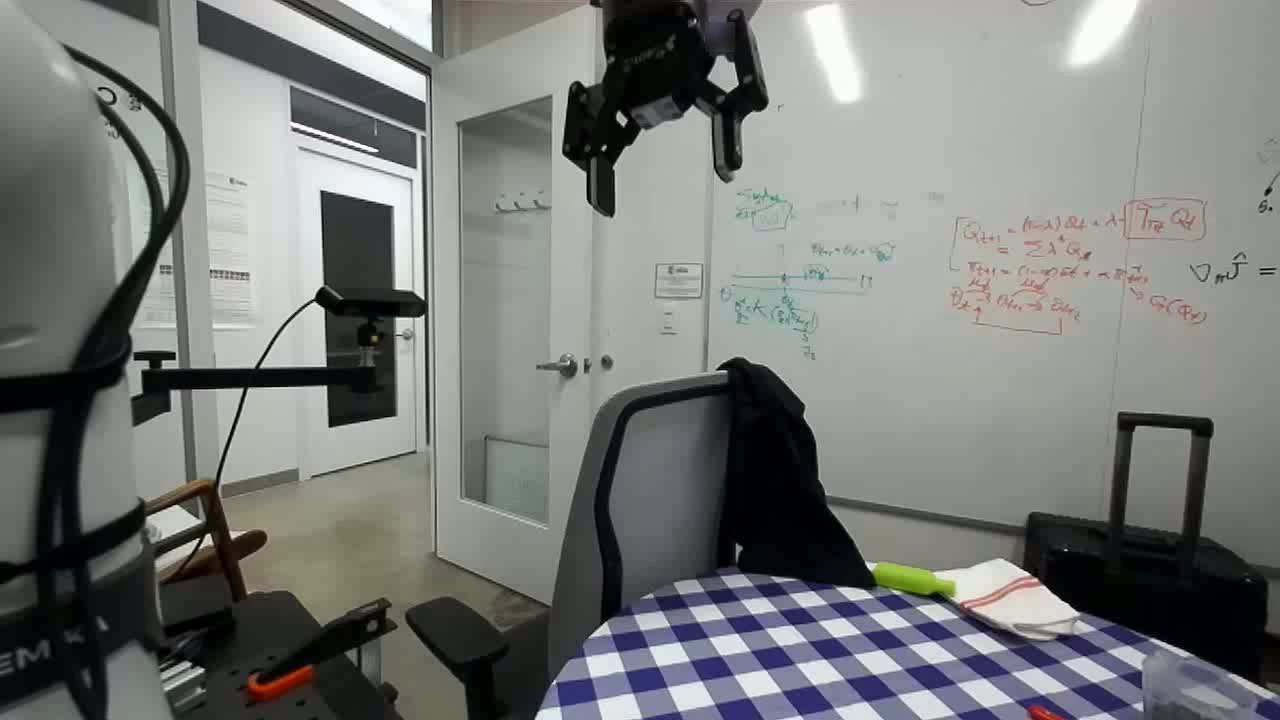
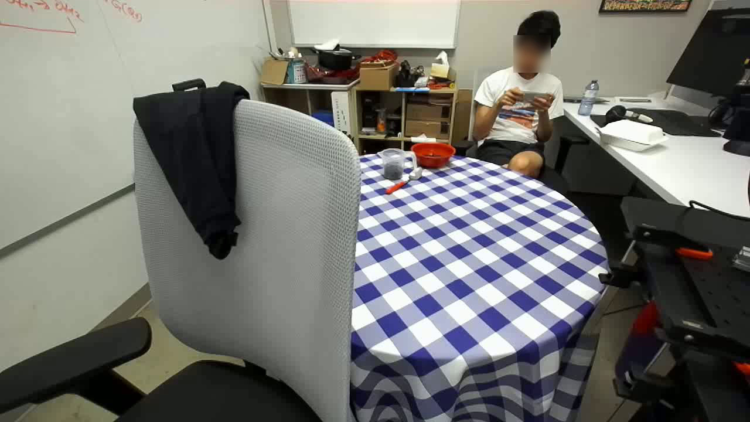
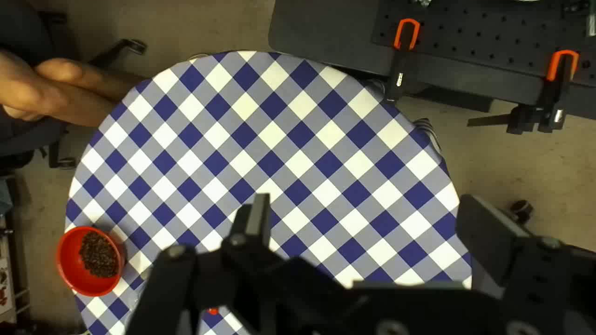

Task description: Pick the cloth on the back rest of the chair and on the table

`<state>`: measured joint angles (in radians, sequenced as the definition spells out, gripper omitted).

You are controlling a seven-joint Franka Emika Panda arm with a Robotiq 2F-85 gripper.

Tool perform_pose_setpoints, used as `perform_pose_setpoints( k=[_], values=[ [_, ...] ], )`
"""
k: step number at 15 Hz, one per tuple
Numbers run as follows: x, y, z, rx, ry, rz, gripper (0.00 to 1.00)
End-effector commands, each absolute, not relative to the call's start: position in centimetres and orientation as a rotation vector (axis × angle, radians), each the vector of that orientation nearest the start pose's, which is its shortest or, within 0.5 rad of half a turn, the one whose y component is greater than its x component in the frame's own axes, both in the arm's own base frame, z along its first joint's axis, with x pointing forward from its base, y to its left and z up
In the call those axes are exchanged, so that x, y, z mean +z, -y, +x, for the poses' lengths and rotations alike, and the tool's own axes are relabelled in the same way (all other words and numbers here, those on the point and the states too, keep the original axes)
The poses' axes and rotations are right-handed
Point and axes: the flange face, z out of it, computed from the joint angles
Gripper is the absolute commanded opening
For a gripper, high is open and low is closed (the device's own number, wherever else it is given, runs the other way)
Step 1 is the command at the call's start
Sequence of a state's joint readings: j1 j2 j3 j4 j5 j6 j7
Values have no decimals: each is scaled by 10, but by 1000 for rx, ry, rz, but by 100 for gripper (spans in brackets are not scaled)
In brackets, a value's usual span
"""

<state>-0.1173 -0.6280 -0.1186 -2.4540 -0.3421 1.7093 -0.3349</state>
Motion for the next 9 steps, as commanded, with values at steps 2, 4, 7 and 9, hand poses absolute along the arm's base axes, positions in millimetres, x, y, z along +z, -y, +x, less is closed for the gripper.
perform_pose_setpoints(
  k=[2,4,7,9],
  values=[
    [505,112,338,330,277,-3325,100],
    [505,106,349,354,122,-3295,100],
    [510,89,372,322,-150,-3225,100],
    [509,76,399,339,-285,-3154,100]
  ],
)
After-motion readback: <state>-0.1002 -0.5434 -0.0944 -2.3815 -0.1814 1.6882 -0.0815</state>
